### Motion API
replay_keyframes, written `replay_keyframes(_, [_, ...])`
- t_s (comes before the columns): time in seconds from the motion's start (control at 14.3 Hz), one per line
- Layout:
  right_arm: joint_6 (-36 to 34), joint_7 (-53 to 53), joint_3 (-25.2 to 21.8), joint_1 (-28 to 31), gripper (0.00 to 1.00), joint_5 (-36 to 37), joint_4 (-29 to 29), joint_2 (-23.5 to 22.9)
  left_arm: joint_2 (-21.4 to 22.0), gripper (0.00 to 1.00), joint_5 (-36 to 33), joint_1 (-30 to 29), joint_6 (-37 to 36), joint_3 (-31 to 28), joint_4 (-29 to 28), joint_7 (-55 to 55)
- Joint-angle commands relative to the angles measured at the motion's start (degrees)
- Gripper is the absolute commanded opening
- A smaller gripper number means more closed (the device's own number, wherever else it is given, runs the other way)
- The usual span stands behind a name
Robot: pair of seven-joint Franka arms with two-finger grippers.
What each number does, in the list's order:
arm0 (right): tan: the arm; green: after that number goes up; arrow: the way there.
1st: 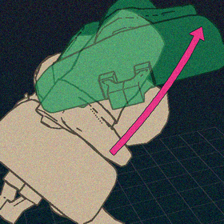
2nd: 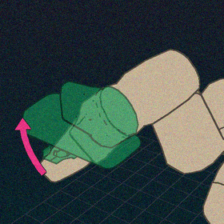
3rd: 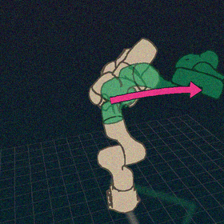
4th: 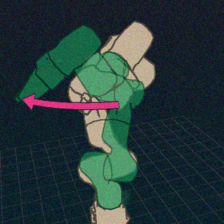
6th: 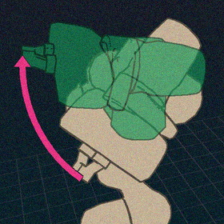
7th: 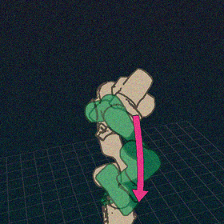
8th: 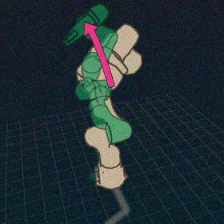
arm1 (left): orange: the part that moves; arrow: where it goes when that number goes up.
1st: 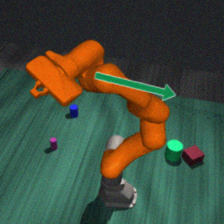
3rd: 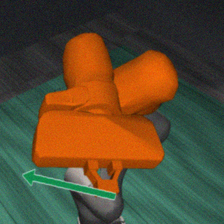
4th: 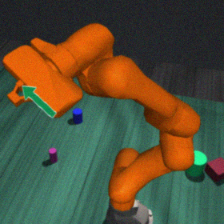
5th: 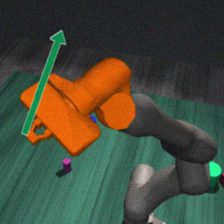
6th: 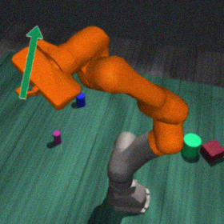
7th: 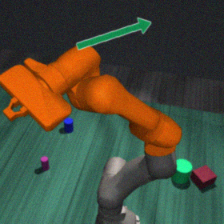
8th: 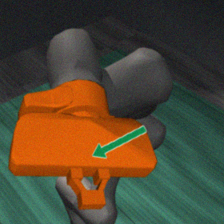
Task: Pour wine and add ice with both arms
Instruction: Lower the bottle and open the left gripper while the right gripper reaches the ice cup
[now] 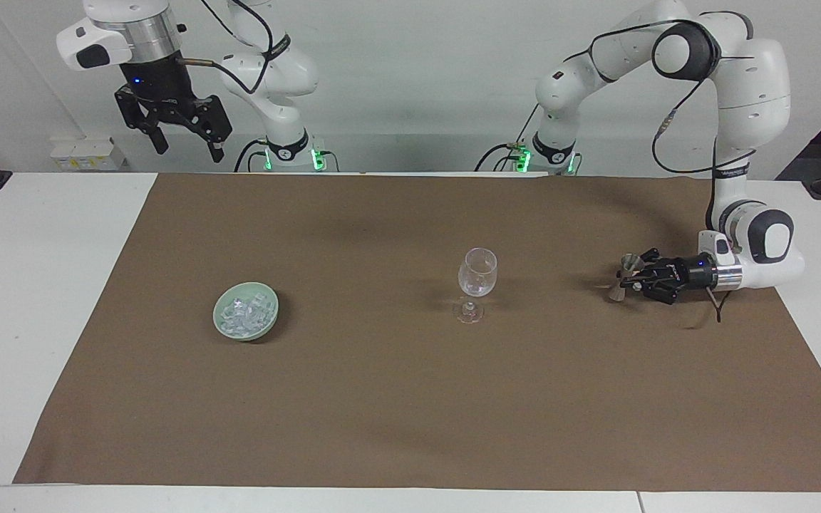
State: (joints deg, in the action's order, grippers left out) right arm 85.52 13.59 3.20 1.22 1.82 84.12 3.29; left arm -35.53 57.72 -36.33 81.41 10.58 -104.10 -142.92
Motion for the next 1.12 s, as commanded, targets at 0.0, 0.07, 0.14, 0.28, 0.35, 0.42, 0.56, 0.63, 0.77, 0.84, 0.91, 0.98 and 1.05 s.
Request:
replay_keyframes(0.0, [7.2,-4.1,0.1,1.8,1.00,0.3,7.5,2.5,-1.5,0.00,1.1,-2.2,-2.4,0.6,1.4,-0.3])
replay_keyframes(0.07, [8.8,-4.3,0.1,1.9,1.00,0.3,9.3,2.5,-1.7,0.00,1.1,-2.2,-2.4,0.6,1.4,-0.3])
replay_keyframes(0.14, [9.8,-4.2,0.1,1.8,1.00,0.6,10.2,2.5,-2.3,0.00,1.1,-2.2,-2.4,0.6,1.4,-0.3])
replay_keyframes(0.28, [11.3,-4.3,0.1,1.3,1.00,0.6,13.1,2.3,-2.8,0.00,1.1,-2.3,-2.1,0.6,1.4,0.0])
replay_keyframes(0.35, [15.3,-4.4,0.1,1.2,1.00,0.7,16.4,2.5,-2.8,0.00,1.1,-2.3,-2.1,0.6,1.5,0.4])
replay_keyframes(0.42, [19.0,-5.6,0.1,1.1,1.00,0.8,19.7,2.6,-2.8,0.01,1.0,-2.3,-2.1,0.6,1.5,0.4])
replay_keyframes(0.56, [25.8,-6.9,0.1,1.0,1.00,1.1,25.5,1.9,-2.7,0.15,1.0,-2.3,-2.0,0.6,1.6,1.1])
replay_keyframes(0.63, [29.6,-6.9,0.1,1.0,1.00,1.3,28.4,1.5,-2.7,0.27,1.0,-2.3,-1.9,0.6,1.6,1.7])
replay_keyframes(0.77, [35.1,-6.9,0.1,1.0,1.00,2.9,31.5,-0.9,-2.7,0.43,1.0,-2.3,-1.9,0.6,1.7,2.4])
replay_keyframes(0.84, [38.4,-6.9,0.1,1.1,1.00,3.1,32.6,-2.7,-2.7,0.45,1.0,-2.3,-1.9,0.6,2.0,2.5])
replay_keyframes(0.91, [41.6,-6.9,0.1,1.1,1.00,3.1,33.6,-4.0,-2.7,0.47,1.0,-2.3,-1.8,0.6,2.0,2.6])
replay_keyframes(0.98, [43.2,-6.7,0.1,1.0,0.98,3.2,34.2,-5.3,-2.7,0.54,1.0,-2.3,-1.9,0.6,2.3,3.6])
replay_keyframes(1.05, [44.7,-6.9,0.1,1.0,0.96,3.3,34.3,-7.1,-2.8,0.61,0.9,-2.3,-1.8,0.7,2.4,4.2])
